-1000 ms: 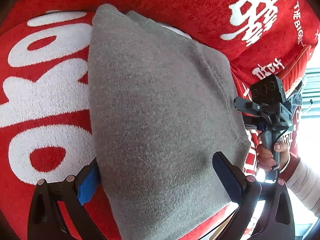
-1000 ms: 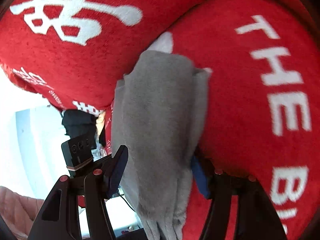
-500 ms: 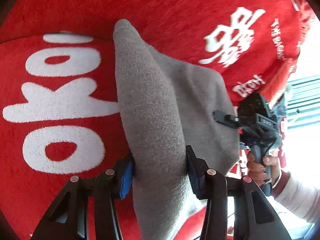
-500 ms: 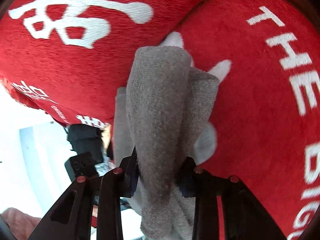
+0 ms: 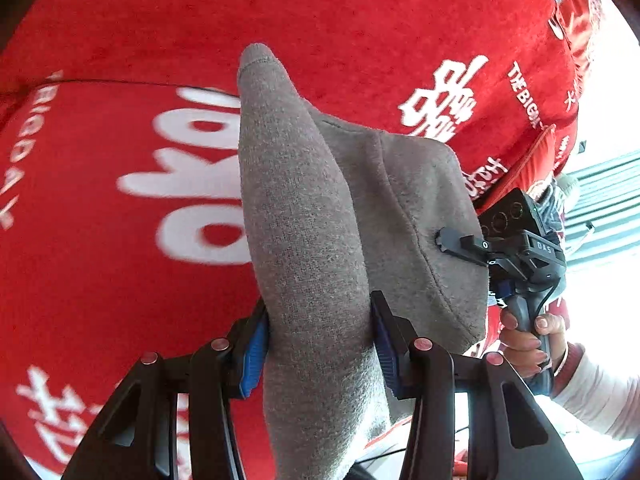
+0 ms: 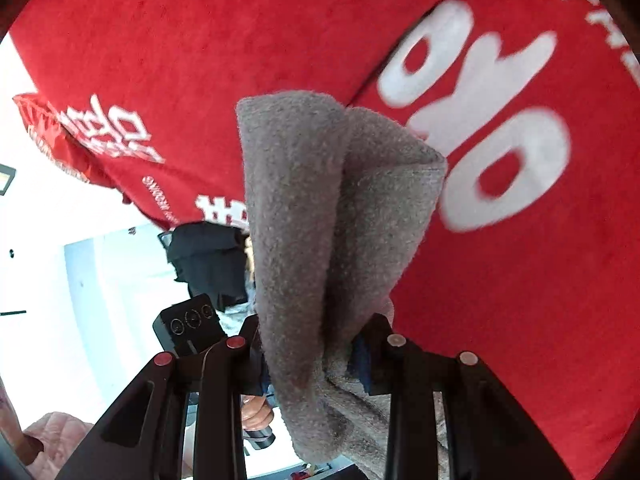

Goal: Fold small clothes

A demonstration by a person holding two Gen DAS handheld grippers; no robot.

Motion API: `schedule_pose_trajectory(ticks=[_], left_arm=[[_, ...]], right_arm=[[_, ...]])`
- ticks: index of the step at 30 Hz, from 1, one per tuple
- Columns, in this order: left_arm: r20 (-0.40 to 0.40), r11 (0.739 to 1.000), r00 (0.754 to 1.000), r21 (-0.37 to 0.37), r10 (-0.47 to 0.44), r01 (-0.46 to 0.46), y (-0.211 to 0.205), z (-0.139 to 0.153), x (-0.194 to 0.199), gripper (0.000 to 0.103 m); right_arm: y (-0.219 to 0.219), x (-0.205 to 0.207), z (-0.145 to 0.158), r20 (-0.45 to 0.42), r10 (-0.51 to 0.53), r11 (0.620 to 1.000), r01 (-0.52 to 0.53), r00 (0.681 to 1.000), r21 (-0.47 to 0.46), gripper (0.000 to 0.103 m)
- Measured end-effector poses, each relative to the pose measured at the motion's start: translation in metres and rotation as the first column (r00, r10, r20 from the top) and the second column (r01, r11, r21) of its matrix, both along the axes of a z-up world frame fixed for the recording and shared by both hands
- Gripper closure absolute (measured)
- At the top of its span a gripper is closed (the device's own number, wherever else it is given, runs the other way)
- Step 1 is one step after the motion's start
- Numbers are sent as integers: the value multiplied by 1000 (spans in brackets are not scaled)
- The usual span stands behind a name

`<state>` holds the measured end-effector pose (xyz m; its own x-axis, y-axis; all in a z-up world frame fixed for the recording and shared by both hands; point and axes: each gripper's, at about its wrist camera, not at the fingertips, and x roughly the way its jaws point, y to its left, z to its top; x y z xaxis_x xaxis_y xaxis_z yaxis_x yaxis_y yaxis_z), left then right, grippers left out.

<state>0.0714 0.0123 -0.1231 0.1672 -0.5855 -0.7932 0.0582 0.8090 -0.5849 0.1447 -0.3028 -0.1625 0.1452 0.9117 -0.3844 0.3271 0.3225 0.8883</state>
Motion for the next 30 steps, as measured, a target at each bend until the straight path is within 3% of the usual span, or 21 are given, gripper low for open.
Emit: schedule_pose_trajectory(ticks=[8,11,13,16,17,19,20,21,23,26,28,30], left_arm=[[-28,992,995,90,94,-91,68,-33,-19,55],[-37,977,994,189,107,-98,80,-59,-18,55],[-41,965,992,239,118,-105,88,-71,-18,54],[-22,949,990,288,137,-125,94,-65,-20,33],[-10,934,991,334,136,-125,93,-61,-21,21],[24,906,991,402,133,-131,91,-52,-24,18],[34,896,991,424,132,-133,90,-48,-25,18],[41,887,990,442,131,-136,88,-45,-24,18],[56,874,989,462,139,-149,88,-39,-27,18],[83,844,983,505,163,-182,87,-33,-29,18],[72,829,982,527,175,-187,86,-36,-27,18],[48,836,980,516,192,-189,94,-38,-30,18]], right_arm=[[78,-10,-19,-6,79,996,-78,997,30,69],[100,-6,-32,0,112,994,-112,994,5,69],[108,0,-43,-13,129,990,-130,992,-54,69],[101,7,-50,-33,115,973,-120,993,-199,68],[95,7,-50,-53,121,949,-131,991,-286,66],[96,7,-39,-68,142,879,-157,988,-451,64],[93,5,-33,-72,144,844,-161,987,-511,49],[89,1,-24,-74,144,808,-161,987,-567,41],[87,-4,-12,-73,144,782,-159,987,-603,38],[96,-13,11,-51,159,776,-157,986,-611,39],[106,-20,22,-25,178,781,-157,984,-605,46],[122,-23,30,-9,194,788,-161,981,-595,54]])
